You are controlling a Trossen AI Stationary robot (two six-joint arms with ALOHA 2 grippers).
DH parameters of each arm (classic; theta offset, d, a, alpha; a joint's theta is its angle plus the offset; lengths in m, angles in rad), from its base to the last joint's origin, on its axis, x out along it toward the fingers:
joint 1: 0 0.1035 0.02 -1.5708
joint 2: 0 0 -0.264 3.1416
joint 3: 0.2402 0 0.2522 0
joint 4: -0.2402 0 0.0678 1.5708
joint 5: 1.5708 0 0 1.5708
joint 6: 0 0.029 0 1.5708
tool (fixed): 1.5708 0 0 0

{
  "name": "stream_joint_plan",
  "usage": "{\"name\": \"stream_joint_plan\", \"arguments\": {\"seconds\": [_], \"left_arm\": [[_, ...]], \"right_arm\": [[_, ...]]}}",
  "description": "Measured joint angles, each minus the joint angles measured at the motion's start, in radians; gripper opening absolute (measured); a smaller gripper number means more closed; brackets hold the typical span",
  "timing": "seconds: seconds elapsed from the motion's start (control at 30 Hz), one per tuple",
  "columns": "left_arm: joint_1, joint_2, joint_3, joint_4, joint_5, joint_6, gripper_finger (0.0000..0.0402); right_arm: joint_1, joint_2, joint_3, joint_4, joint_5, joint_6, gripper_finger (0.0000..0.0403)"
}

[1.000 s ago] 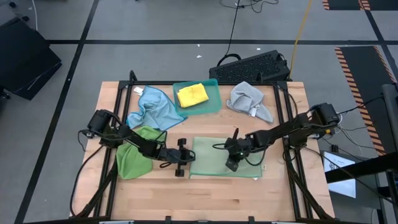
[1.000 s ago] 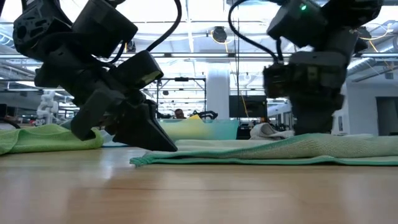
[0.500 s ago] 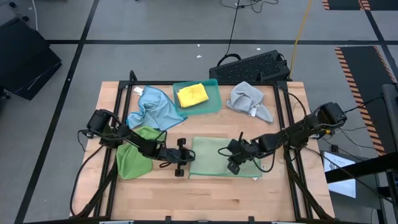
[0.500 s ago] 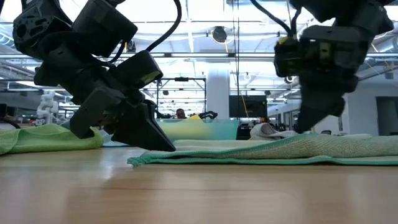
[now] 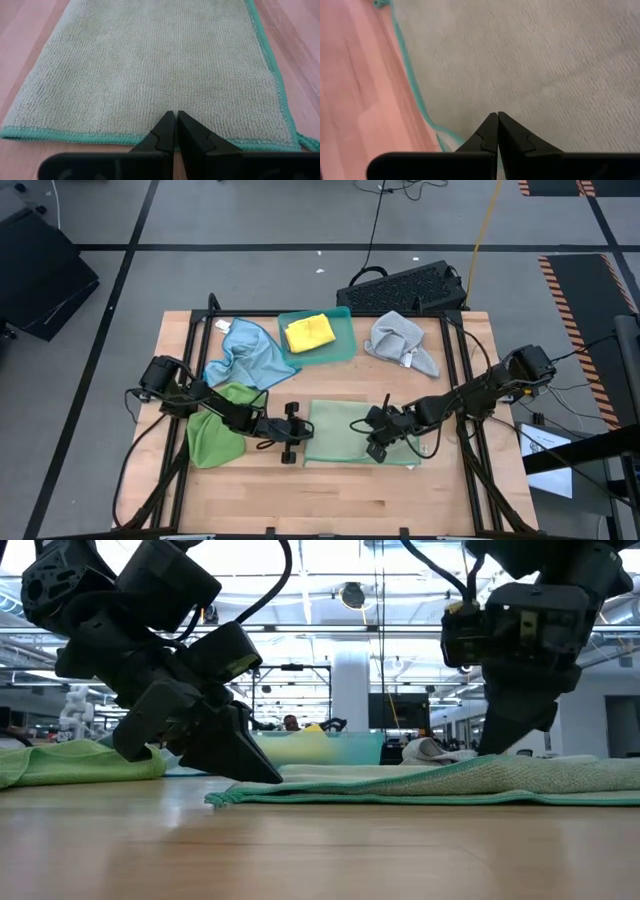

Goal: Fold microfiber towels
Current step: Fold the light green microfiber cloth

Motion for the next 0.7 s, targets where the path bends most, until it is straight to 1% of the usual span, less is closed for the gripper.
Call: {"name": "stream_joint_plan", "arguments": {"seconds": [0.1,0.47,0.63,0.7], "left_arm": [[0.0,0.0,0.0,0.0,0.0,0.0,0.0026],[0.0,0.0,0.0,0.0,0.001,-0.003,0.0026],[0.0,0.0,0.0,0.0,0.001,-0.007,0.0026],[0.0,0.0,0.0,0.0,0.002,-0.007,0.0026]], "right_arm": [[0.0,0.0,0.0,0.002,-0.042,0.001,0.0002],[0.0,0.0,0.0,-0.121,-0.064,0.038,0.0002],[0.031,-0.003,0.0,-0.119,-0.122,0.065,0.0002],[0.048,-0.003,0.0,-0.132,-0.127,0.088,0.0002]]}}
